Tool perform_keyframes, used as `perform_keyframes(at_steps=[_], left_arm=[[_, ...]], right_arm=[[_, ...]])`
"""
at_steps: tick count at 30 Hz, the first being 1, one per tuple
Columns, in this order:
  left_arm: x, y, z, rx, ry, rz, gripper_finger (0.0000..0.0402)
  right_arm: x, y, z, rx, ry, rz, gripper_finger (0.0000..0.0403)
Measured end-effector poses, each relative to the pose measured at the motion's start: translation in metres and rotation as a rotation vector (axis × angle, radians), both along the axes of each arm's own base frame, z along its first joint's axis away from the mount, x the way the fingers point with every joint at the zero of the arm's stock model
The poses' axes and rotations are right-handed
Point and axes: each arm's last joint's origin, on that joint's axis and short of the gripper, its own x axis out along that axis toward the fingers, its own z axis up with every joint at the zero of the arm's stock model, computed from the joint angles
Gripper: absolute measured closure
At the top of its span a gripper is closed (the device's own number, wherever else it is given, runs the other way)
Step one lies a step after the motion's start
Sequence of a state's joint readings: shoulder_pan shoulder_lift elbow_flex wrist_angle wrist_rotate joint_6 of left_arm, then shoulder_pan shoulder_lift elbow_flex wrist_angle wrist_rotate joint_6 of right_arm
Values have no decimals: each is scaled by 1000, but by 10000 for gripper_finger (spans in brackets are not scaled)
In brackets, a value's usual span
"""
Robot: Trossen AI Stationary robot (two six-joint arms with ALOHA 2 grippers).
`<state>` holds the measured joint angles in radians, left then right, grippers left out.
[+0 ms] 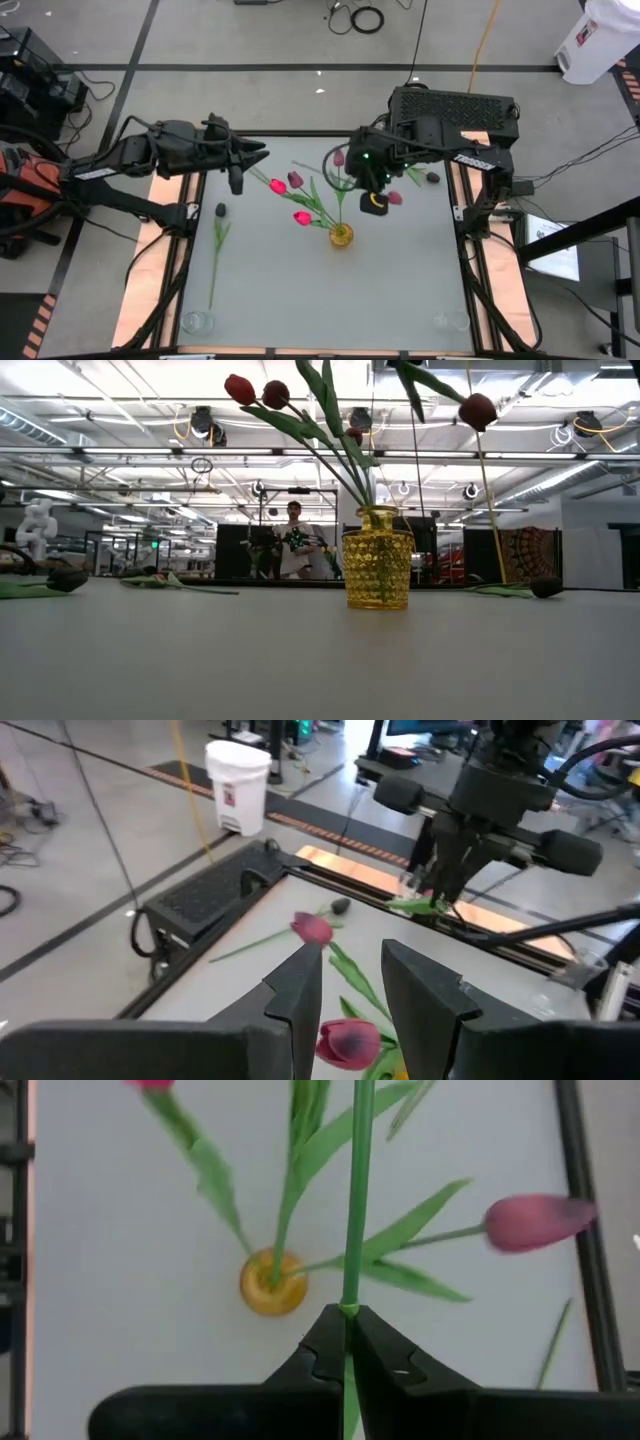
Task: Sort flowers into vase by color
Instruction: Put the red flower into the yellow vase
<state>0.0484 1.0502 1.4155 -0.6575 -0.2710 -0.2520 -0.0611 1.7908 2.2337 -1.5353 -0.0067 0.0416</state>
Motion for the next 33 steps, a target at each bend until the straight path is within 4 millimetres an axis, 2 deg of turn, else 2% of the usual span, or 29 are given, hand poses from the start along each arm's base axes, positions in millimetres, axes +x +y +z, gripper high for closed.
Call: perform_keyframes(at_steps=[6,13,23,33], left_arm=[[18,1,-5,-34,9,-103,288],[37,0,-13,-61,37,-177,288],[41,1,-1,-16,-90,-189,288],[41,1,0,-18,-98,-195,288]], right_arm=[[1,7,0,-17,-9,41,403],[8,1,5,-55,-90,-14,403],[9,0,6,-54,-110,-16,403],[10,2,6,-30,-116,-2,403]])
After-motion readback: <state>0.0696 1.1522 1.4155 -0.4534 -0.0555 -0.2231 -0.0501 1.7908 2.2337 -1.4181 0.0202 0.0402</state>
